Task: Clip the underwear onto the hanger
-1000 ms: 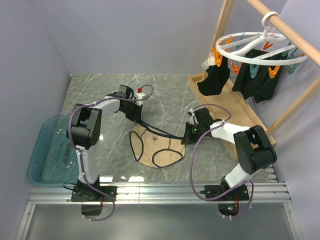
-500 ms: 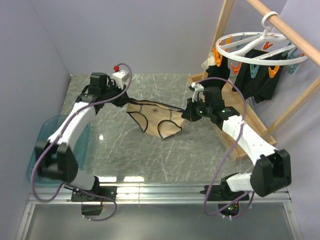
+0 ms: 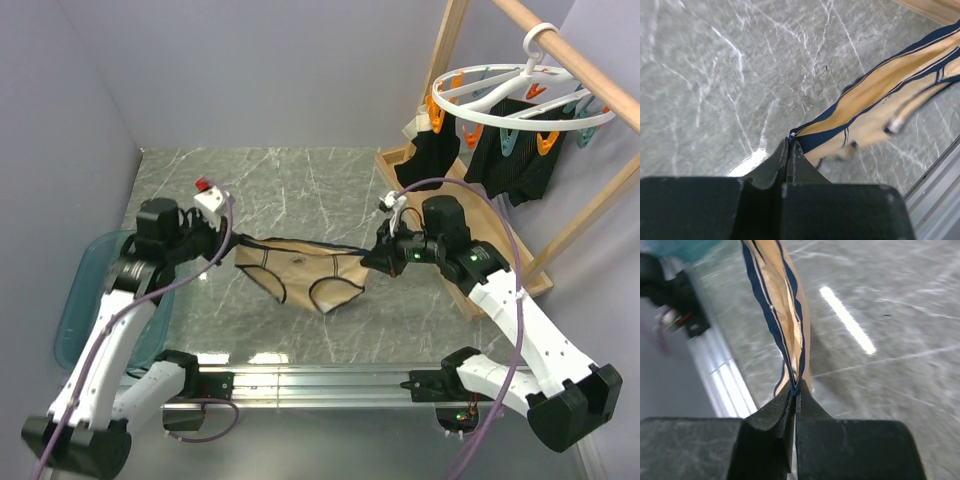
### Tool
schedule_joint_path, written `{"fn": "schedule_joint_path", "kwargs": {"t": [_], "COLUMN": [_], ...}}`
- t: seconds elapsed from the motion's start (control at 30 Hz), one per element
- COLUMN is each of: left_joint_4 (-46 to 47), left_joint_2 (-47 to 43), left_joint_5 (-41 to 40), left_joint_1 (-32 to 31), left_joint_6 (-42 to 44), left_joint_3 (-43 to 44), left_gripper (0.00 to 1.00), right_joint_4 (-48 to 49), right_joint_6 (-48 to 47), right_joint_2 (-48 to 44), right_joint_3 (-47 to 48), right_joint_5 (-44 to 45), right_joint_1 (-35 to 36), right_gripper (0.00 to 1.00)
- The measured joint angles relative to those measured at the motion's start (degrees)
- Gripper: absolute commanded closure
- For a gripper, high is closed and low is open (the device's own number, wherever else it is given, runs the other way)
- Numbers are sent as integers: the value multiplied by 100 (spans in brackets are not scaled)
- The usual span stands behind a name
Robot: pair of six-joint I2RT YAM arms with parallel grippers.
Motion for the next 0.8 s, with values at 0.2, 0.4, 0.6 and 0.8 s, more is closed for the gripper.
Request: {"fn": "schedule_joint_path", "kwargs": {"t": [0.2, 0.4, 0.6, 0.8], "left_joint_4": [-669, -765, -422, 212], "left_joint_2": [-669, 887, 3314, 4356], "left_joint_5": [57, -79, -332, -525], "left_joint_1": [-13, -173, -203, -203], "left_joint_6": [636, 796, 444, 15], "left_joint_3": [-39, -109, -79, 496], "left_gripper": [100, 100, 100, 99], "right_joint_4": [-85, 151, 367, 466], "right_joint_6": [-94, 107, 293, 304], "right_joint_2": [31, 1574, 3147, 3807], "right_joint_3": [-505, -831, -516, -15], "right_joint_5": [-643, -514, -238, 103], "right_joint_1": [197, 166, -168, -400], "right_gripper": [100, 100, 100, 100]}}
